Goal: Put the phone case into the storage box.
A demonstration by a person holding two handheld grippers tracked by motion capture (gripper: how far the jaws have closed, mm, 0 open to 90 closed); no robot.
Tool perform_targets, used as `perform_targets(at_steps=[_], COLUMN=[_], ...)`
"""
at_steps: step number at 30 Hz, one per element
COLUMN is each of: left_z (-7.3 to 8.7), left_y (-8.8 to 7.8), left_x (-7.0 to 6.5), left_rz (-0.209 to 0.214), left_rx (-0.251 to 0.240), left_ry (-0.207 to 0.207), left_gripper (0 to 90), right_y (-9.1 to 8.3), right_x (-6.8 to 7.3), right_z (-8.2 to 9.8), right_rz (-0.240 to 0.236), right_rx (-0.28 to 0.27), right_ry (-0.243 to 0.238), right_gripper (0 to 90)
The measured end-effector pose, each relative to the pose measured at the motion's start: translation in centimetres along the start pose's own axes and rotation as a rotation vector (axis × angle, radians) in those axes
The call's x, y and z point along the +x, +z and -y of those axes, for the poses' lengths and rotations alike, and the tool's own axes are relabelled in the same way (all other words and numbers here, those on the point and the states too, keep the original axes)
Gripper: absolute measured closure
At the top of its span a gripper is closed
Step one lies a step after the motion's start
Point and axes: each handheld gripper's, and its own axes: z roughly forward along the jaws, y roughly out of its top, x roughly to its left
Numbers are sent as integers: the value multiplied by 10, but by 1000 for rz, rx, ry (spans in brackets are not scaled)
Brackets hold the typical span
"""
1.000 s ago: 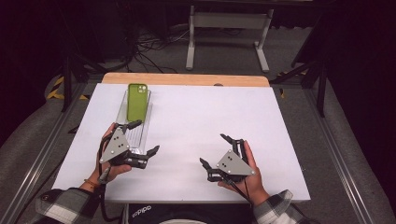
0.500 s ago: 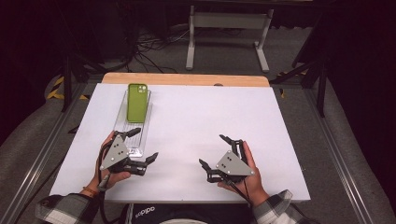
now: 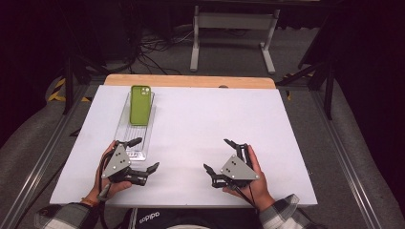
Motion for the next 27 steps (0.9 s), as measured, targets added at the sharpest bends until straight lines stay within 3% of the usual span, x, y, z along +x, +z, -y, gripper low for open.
perform_targets(at_steps=[8, 13, 27], left_z=[0, 0, 1], left_y=[-4, -5, -10], left_x=[-4, -4, -3], left_rz=[-5, -13, -8], left_rx=[10, 10, -8], left_ry=[12, 9, 4], left_gripper=[46, 46, 46], right_y=[0, 1, 5], right_x=[-1, 2, 6], right_z=[1, 0, -1], right_rz=[-25, -25, -21], right_rx=[4, 6, 12], right_ry=[33, 9, 1], right_gripper=[47, 47, 48])
